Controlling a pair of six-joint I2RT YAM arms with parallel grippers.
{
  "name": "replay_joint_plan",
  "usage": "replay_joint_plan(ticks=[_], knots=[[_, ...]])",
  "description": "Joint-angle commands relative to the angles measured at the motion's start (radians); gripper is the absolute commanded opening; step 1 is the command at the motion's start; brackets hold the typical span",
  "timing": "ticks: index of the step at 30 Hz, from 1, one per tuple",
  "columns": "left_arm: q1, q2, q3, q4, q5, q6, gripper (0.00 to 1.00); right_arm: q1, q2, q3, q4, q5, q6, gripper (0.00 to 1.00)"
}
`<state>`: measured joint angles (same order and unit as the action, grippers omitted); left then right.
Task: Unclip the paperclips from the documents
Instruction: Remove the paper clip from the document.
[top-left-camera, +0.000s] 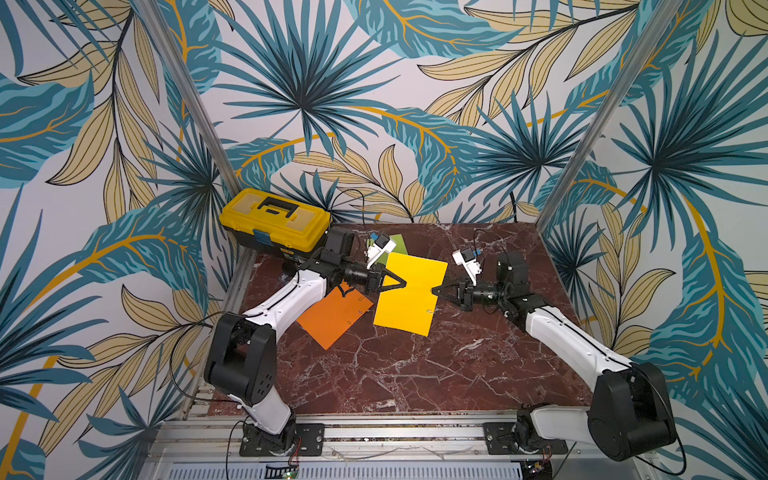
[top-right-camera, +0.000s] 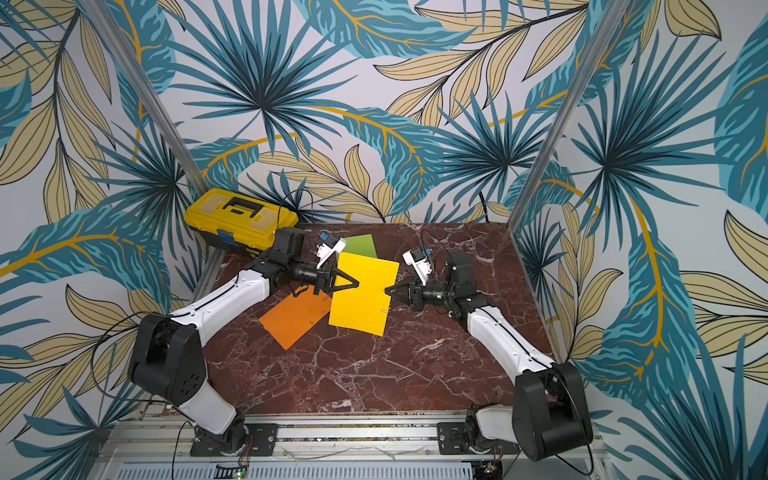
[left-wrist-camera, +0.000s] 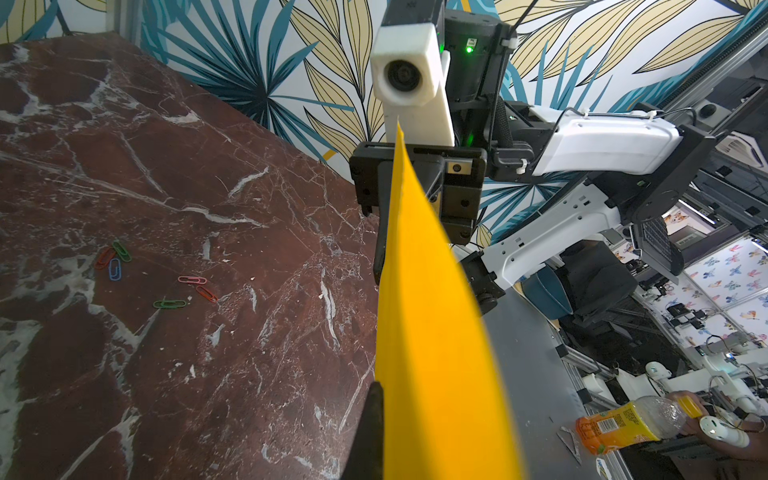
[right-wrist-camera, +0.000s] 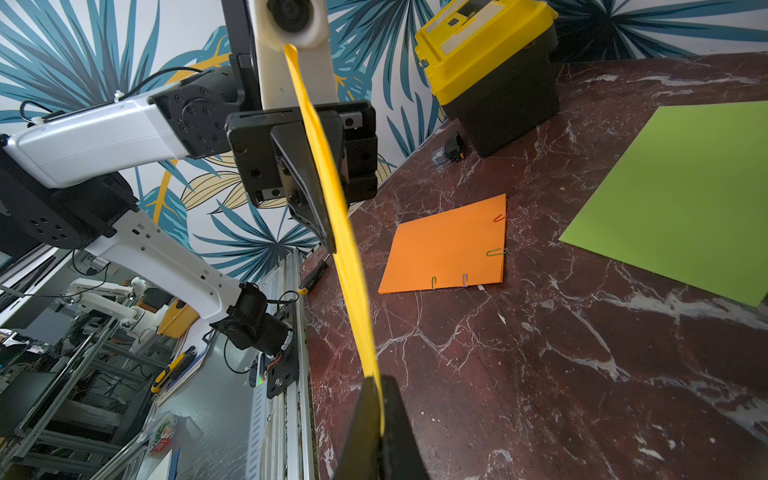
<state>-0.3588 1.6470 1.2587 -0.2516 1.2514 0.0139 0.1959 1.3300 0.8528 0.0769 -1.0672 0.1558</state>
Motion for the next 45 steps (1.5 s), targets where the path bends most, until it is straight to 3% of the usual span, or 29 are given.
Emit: replay_joint_plan(ticks=[1,25,34,45], knots=[[0.018,-0.037,-0.011,-0.017,0.0,0.018,0.0,-0.033,-0.006,0.007,-0.018,0.023,-0.015,0.02],[0.018,-0.042,-0.009,-0.048,0.002,0.024,0.0,-0.038,0.0,0.006,-0.015,0.021,-0.007,0.09],[0.02,-0.043,-0.008,-0.051,-0.001,0.027,0.0,-0.039,0.001,0.005,-0.015,0.021,-0.006,0.07],[0.02,-0.05,-0.007,-0.06,-0.019,0.028,0.0,-0.039,0.029,0.005,-0.065,0.111,-0.011,0.07]])
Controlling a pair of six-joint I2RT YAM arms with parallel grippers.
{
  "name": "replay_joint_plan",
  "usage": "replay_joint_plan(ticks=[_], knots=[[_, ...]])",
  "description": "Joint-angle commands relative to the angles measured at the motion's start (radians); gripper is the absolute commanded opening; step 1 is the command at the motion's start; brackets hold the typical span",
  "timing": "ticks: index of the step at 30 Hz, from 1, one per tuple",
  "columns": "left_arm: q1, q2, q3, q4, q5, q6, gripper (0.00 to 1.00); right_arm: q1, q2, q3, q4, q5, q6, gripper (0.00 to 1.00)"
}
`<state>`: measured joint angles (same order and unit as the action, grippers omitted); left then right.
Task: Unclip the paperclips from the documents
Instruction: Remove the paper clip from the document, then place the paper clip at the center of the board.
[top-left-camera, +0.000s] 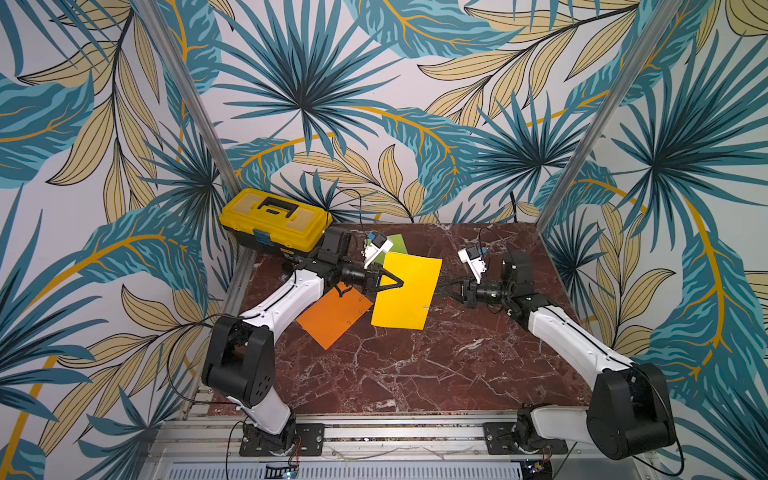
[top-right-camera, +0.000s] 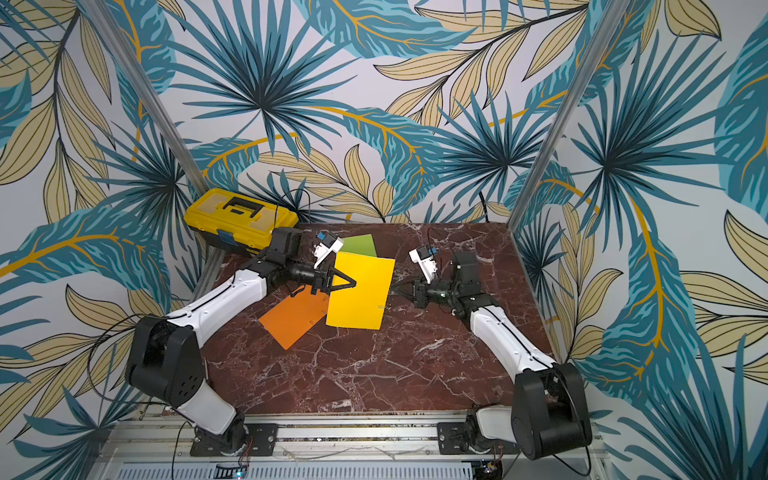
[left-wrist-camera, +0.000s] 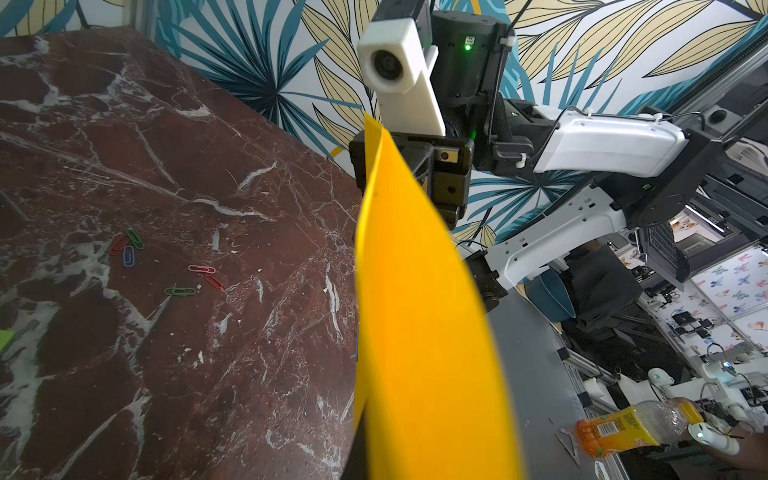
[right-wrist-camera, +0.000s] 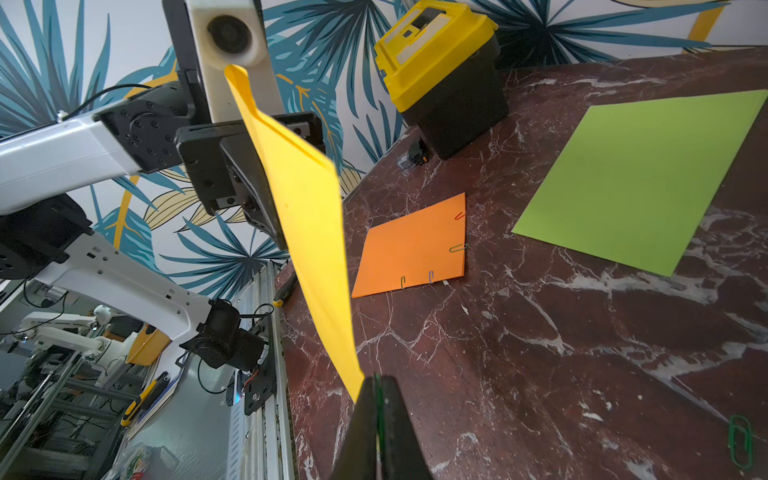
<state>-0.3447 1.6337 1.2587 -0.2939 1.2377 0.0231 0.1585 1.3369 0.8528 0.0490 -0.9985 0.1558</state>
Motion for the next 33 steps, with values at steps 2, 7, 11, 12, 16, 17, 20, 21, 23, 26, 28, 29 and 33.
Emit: replay_joint_plan(ticks=[2,7,11,12,16,17,20,21,23,26,28,29,33], knots=[[0.006,-0.039,-0.009,-0.017,-0.017,0.016,0.0,-0.002,0.03,-0.001,-0.038,0.056,0.0,0.07],[0.005,-0.046,-0.014,-0.017,-0.047,0.005,0.0,-0.004,0.037,-0.032,-0.071,0.159,0.022,0.07],[0.004,-0.057,-0.016,-0.017,-0.071,-0.005,0.0,-0.011,0.078,-0.037,-0.118,0.239,0.044,0.07],[0.004,-0.062,-0.017,-0.017,-0.079,-0.007,0.0,-0.014,0.092,-0.037,-0.124,0.254,0.052,0.07],[0.004,-0.077,-0.032,-0.016,-0.107,-0.015,0.0,-0.023,0.152,-0.033,-0.119,0.302,0.094,0.07],[0.005,-0.081,-0.037,-0.017,-0.11,-0.018,0.0,-0.025,0.171,-0.031,-0.114,0.309,0.102,0.07],[0.005,-0.096,-0.05,-0.017,-0.121,-0.016,0.0,-0.025,0.228,-0.023,-0.098,0.334,0.126,0.07],[0.004,-0.099,-0.051,-0.017,-0.126,-0.015,0.0,-0.027,0.25,-0.018,-0.098,0.345,0.133,0.07],[0.004,-0.103,-0.053,-0.017,-0.132,-0.011,0.0,-0.027,0.292,-0.011,-0.096,0.36,0.15,0.07],[0.005,-0.104,-0.053,-0.017,-0.133,-0.012,0.0,-0.027,0.346,0.0,-0.087,0.386,0.174,0.07],[0.004,-0.106,-0.051,-0.017,-0.134,-0.01,0.0,-0.027,0.373,0.008,-0.084,0.404,0.187,0.07],[0.004,-0.106,-0.049,-0.017,-0.137,-0.009,0.0,-0.027,0.386,0.011,-0.084,0.419,0.193,0.07],[0.005,-0.103,-0.048,-0.017,-0.139,-0.008,0.0,-0.027,0.411,0.021,-0.091,0.452,0.206,0.07]])
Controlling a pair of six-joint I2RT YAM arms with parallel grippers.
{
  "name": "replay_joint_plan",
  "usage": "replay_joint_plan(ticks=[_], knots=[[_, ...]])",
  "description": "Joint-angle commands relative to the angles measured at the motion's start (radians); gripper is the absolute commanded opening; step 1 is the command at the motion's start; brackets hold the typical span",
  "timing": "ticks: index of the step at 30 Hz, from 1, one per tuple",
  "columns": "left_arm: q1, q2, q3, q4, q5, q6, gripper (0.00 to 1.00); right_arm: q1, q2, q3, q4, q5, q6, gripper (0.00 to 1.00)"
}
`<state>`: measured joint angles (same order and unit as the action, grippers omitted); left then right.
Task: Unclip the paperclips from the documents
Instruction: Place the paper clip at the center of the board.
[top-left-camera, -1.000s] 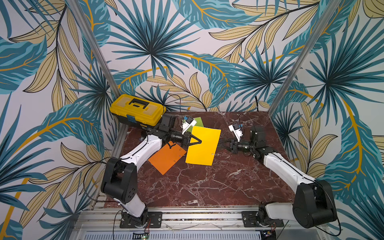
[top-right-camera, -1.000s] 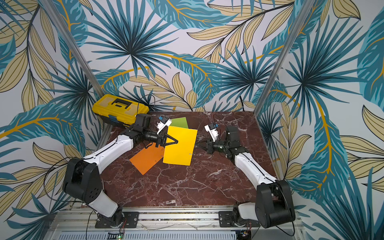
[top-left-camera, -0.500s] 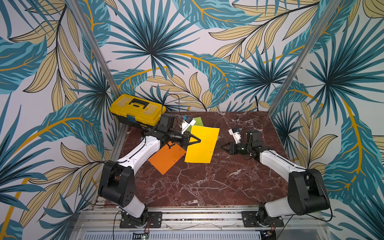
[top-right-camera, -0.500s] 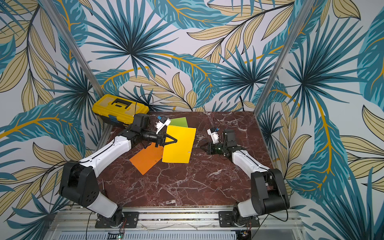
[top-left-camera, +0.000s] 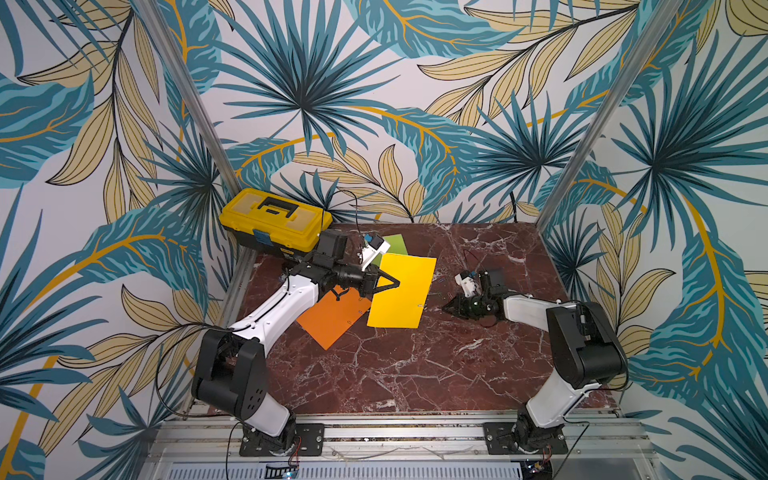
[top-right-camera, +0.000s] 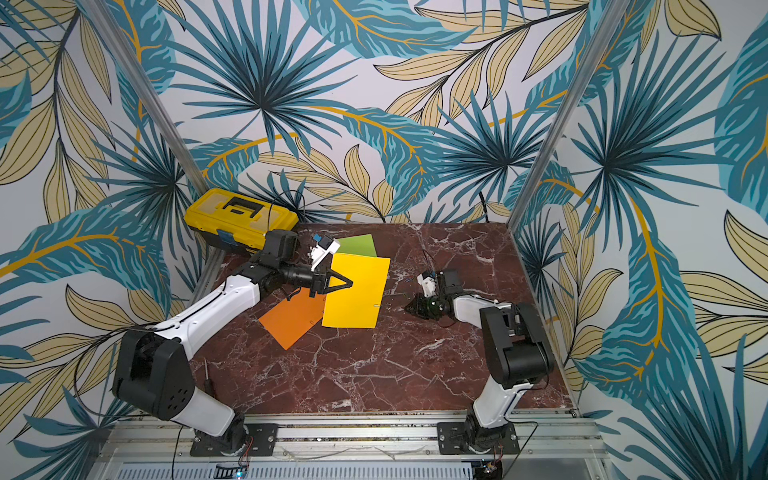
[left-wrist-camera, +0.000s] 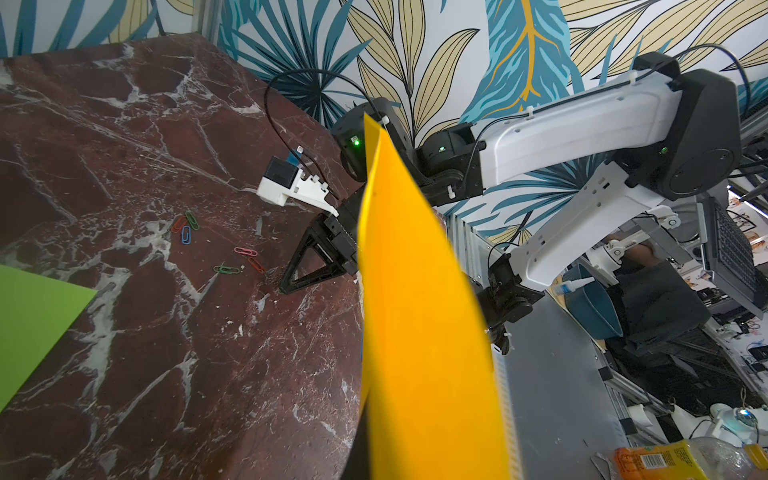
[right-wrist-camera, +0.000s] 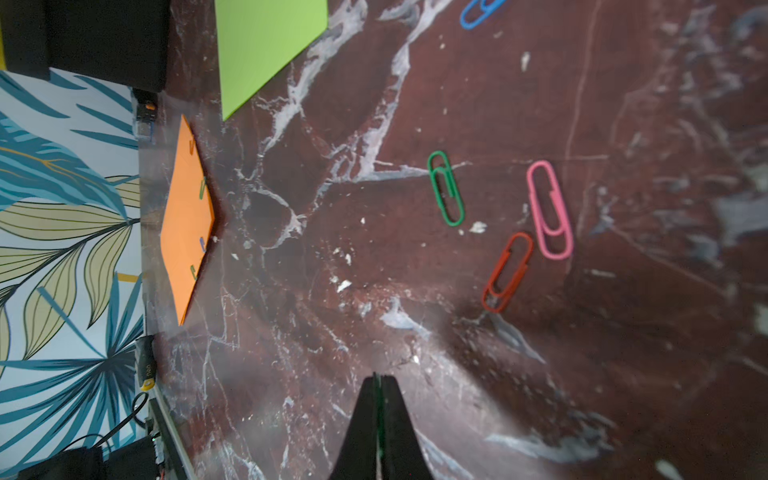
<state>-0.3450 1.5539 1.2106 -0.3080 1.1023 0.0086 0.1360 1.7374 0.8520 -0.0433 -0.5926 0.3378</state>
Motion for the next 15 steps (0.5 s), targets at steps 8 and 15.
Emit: replay_joint_plan(ticks=[8,15], knots=[[0.005,-0.025,0.003,-0.003,-0.019,0.007,0.0,-0.004,0.046,0.035,-0.039,0.096,0.024,0.09],[0.005,-0.016,0.01,-0.003,-0.026,0.009,0.0,-0.004,0.048,0.04,-0.058,0.117,0.026,0.14]])
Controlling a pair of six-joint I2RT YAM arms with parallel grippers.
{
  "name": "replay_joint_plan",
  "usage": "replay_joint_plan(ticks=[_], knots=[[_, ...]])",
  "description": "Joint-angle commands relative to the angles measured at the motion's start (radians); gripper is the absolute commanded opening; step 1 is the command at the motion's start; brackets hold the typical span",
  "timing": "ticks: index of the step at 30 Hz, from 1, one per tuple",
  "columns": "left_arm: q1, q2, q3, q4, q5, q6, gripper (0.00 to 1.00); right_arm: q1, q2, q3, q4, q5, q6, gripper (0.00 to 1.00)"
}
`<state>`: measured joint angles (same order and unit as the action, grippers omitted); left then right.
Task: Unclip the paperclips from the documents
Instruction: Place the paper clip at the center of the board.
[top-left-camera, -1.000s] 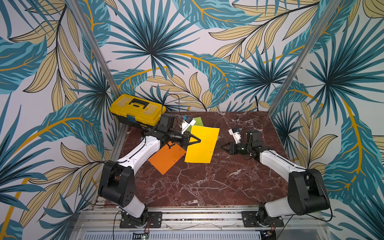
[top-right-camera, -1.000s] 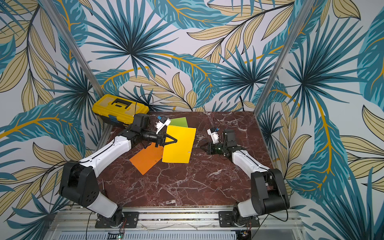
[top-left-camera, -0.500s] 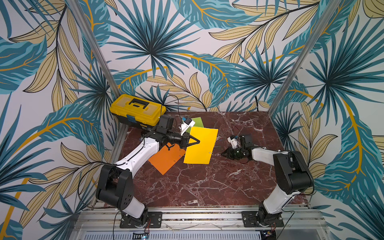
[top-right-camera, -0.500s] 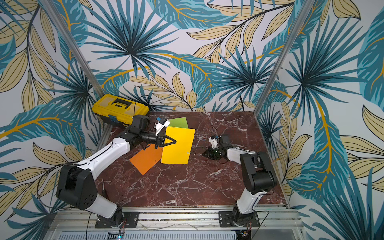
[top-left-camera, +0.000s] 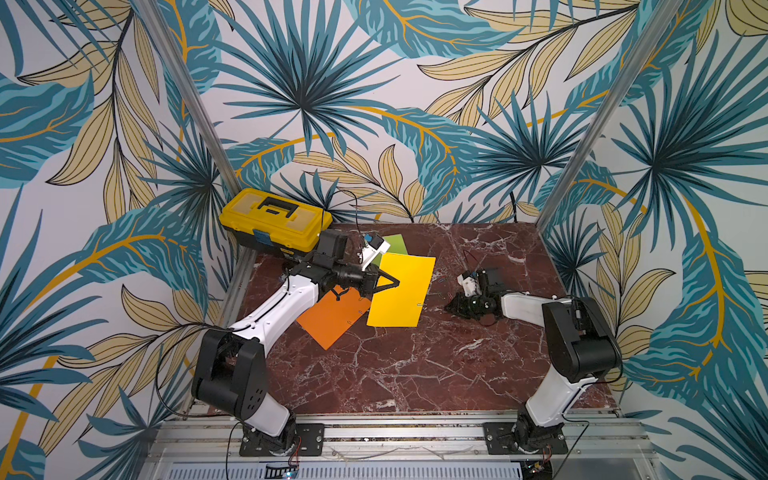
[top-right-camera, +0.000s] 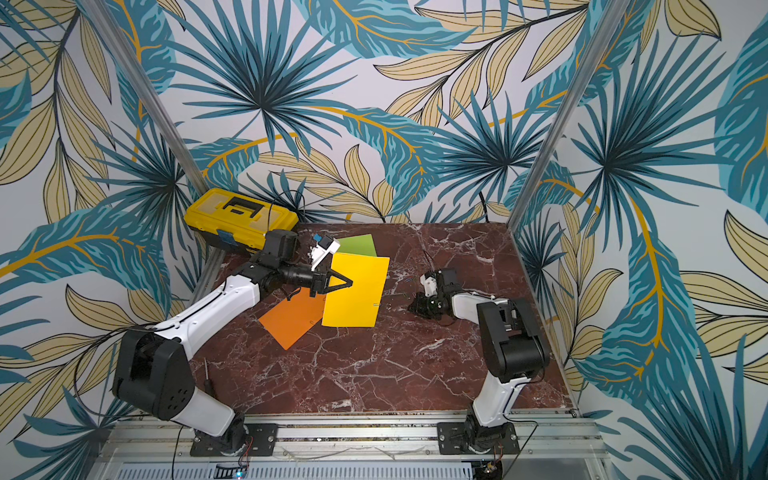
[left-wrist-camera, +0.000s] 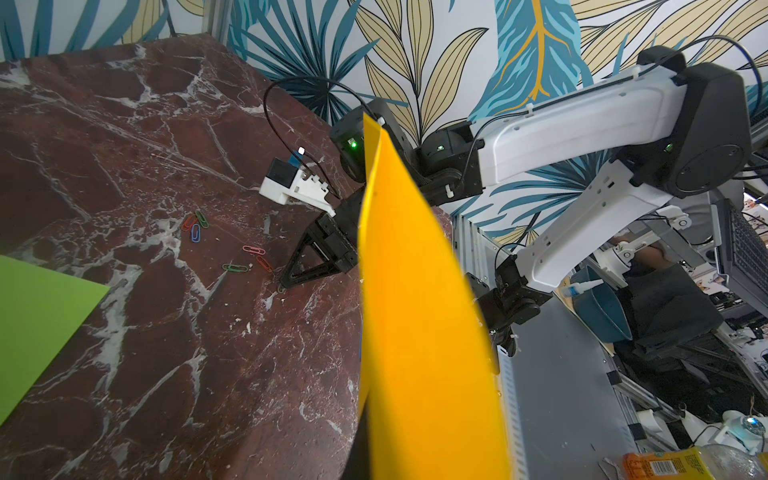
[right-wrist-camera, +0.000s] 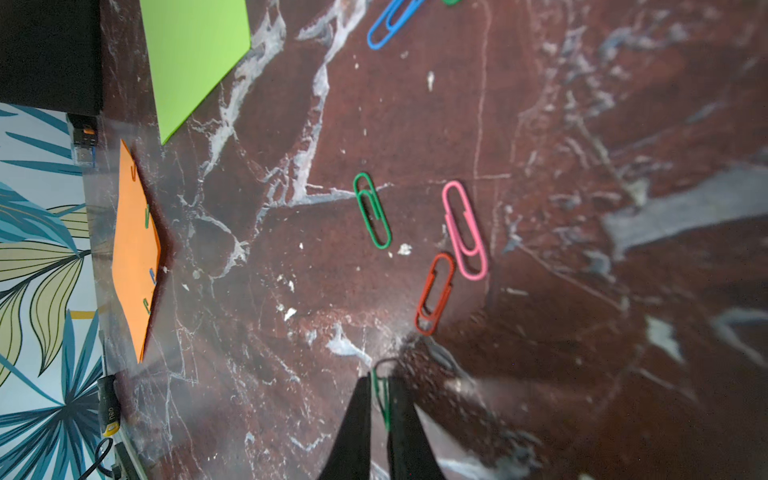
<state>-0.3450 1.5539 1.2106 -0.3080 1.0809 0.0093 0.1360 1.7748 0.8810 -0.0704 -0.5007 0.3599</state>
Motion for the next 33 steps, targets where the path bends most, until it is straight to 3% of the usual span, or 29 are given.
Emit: replay_joint_plan(ticks=[1,10,20,26,33], knots=[[0.005,-0.016,0.012,-0.003,-0.007,0.009,0.0,-0.004,0.011,0.012,-0.036,0.03,0.004,0.16],[0.007,-0.011,0.015,-0.002,-0.007,0.011,0.0,-0.004,-0.027,0.004,-0.064,0.066,-0.008,0.24],[0.008,-0.006,0.018,-0.002,-0.005,0.009,0.0,-0.003,-0.147,-0.045,-0.051,0.036,-0.049,0.26],[0.007,-0.003,0.022,-0.003,0.005,0.008,0.0,-0.001,-0.332,-0.174,0.14,-0.13,-0.072,0.31],[0.006,-0.004,0.029,-0.001,0.03,0.001,0.0,0.018,-0.528,-0.331,0.517,-0.377,0.025,0.54]])
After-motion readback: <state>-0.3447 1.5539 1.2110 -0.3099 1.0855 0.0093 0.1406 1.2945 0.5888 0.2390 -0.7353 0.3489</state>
